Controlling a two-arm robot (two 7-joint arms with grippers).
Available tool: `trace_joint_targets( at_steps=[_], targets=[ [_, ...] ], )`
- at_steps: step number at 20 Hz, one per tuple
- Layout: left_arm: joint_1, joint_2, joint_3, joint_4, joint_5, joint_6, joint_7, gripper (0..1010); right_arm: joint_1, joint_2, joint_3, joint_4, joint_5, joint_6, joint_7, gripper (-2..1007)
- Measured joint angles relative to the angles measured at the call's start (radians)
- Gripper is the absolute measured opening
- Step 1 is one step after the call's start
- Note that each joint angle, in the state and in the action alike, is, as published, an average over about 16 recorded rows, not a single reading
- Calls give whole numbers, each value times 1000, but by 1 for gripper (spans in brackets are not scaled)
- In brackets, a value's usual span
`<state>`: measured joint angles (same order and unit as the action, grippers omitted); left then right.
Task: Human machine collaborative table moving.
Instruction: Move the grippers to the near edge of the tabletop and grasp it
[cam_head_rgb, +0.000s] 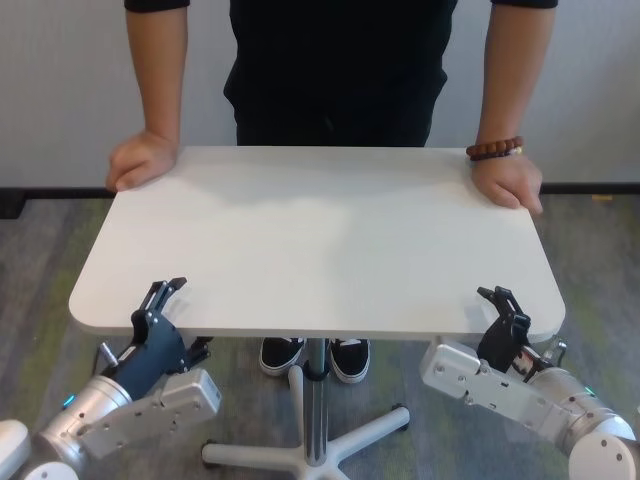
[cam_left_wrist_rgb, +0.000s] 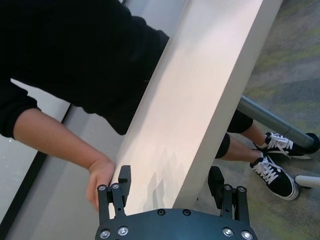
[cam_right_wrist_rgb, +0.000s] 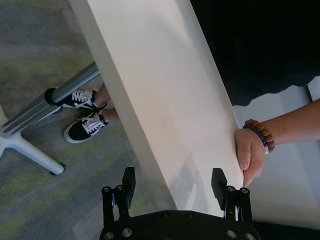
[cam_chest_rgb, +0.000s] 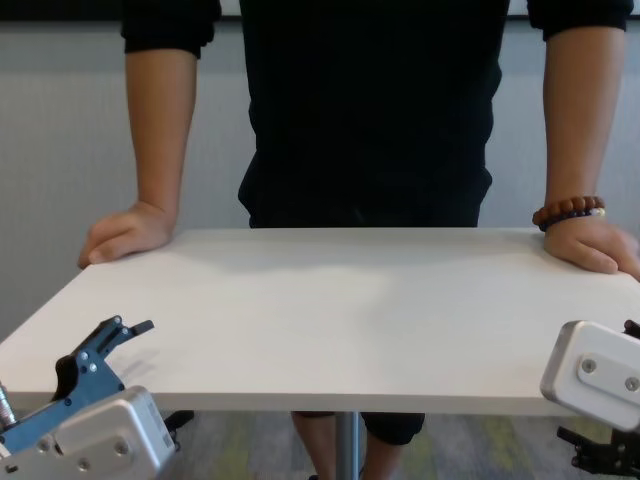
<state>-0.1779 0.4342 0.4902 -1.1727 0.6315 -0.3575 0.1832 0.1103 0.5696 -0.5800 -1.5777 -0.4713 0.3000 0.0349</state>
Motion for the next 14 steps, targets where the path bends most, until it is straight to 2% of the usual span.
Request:
trace_joint_targets(
  at_steps=[6, 14],
  targets=[
    [-12, -15, -11, 21, 9, -2, 1, 1000, 1, -10, 11, 9, -12, -1, 4, 1005],
    [-9, -23, -28, 19, 14, -4, -9, 1000, 15, -28, 15, 30, -38, -17, 11, 1005]
  ],
)
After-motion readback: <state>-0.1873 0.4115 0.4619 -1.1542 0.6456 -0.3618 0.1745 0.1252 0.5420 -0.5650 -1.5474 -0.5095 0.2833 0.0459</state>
